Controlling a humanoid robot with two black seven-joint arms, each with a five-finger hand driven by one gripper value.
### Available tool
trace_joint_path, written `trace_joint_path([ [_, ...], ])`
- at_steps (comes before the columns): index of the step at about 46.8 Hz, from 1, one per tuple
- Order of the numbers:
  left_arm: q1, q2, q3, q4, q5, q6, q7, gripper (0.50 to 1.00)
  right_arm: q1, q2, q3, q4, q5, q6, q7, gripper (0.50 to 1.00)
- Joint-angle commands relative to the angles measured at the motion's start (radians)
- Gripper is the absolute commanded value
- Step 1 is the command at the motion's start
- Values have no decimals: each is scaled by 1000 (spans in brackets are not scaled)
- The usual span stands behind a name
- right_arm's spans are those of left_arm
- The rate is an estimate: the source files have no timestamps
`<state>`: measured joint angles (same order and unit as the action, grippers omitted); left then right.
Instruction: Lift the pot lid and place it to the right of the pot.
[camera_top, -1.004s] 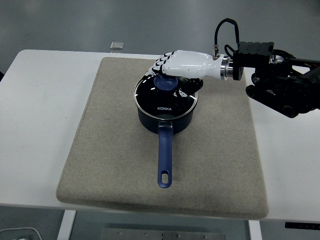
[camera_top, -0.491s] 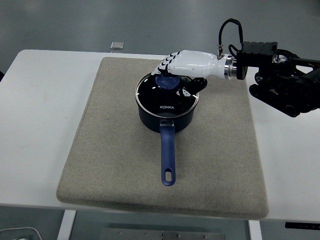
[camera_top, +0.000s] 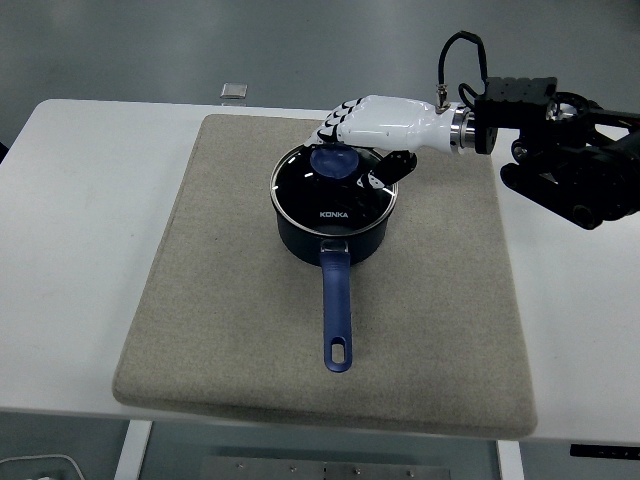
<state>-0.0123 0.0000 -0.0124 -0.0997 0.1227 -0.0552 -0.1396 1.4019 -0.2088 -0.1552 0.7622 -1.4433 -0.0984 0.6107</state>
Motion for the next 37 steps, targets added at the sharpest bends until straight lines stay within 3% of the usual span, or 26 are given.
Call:
trace_joint_path([
  [1,0,0,0,0,0,0,0,1000,-1,0,-1,0,-2,-1,0,903],
  [37,0,0,0,0,0,0,0,1000,-4,2,-12,2,-14,-6,0,895],
])
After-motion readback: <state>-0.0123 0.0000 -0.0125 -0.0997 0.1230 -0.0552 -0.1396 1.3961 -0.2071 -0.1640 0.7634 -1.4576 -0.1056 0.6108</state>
